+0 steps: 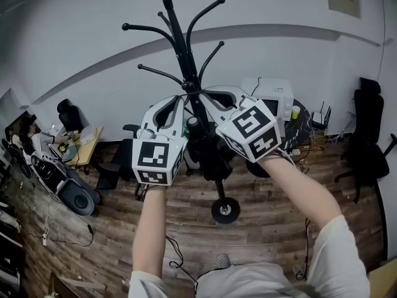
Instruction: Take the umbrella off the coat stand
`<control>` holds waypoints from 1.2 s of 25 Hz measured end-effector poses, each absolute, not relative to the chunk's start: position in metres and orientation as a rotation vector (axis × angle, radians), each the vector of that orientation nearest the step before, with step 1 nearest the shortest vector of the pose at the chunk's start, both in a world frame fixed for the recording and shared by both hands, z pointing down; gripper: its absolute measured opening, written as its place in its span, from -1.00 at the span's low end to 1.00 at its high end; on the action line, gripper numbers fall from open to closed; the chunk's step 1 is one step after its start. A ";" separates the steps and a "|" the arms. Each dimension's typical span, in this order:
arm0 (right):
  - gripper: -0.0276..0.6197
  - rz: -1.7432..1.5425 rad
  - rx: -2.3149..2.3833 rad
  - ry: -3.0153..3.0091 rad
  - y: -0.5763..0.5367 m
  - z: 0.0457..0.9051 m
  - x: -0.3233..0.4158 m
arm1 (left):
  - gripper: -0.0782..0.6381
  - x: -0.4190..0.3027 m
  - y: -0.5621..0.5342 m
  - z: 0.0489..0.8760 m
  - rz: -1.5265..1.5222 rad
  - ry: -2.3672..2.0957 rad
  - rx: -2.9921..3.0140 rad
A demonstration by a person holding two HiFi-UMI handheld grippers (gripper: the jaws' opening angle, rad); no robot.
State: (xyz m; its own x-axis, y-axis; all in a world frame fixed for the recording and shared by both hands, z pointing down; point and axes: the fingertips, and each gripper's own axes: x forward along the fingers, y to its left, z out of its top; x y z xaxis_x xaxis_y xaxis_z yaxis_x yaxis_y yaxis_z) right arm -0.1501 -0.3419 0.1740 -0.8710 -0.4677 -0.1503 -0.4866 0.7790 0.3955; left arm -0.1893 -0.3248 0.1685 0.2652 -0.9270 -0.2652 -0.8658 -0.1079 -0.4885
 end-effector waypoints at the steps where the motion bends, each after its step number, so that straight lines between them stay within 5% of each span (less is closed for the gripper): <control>1: -0.89 0.665 -0.779 2.926 -0.339 0.178 -0.148 | -0.72 -0.187 -0.321 0.172 -0.145 1.620 -1.988; 30: -0.89 0.460 -0.681 3.071 -0.273 0.309 -0.134 | -0.71 -0.171 -0.268 0.310 -0.271 1.719 -2.086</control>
